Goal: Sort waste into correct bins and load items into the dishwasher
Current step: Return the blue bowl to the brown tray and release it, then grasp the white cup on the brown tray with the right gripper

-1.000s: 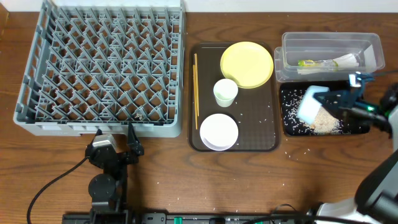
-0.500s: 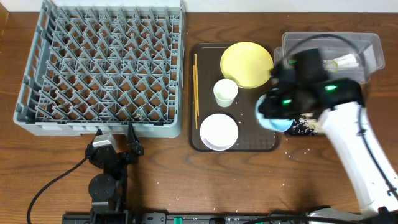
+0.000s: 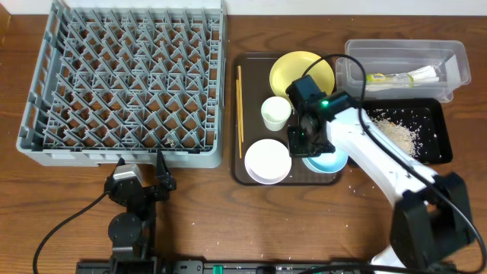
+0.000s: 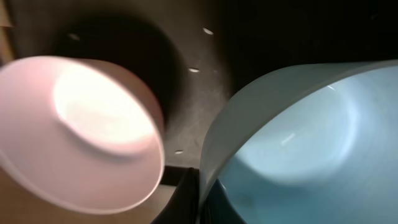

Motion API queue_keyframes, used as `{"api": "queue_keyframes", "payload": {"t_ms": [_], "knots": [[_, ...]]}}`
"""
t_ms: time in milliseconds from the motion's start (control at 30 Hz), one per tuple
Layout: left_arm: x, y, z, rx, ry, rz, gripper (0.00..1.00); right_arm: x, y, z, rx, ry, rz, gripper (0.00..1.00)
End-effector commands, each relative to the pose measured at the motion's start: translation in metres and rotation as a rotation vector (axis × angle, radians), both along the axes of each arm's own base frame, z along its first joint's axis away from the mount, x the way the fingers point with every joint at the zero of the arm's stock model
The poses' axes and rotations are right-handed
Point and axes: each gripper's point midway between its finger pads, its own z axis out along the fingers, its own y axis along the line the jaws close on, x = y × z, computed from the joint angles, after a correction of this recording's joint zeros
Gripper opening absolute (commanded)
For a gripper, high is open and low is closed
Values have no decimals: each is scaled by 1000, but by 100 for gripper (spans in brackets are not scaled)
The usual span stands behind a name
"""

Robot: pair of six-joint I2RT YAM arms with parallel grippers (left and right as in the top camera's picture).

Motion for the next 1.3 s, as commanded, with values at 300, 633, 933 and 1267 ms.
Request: {"api": "queue_keyframes", "payload": {"t_ms": [300,633,933,1267], "knots": [[-1,3,-17,15,52,15,89,4,6,-20,-23,30,-5,13],[-1,3,-17,15,52,15,89,25,12,19,94,-28,14,25],[-1,3,-17,15,52,15,89,39,0,93,169,-200,15,25],[-1,3,-17,15,52,15,89,33,-2,119,195,-270,39,25]]}}
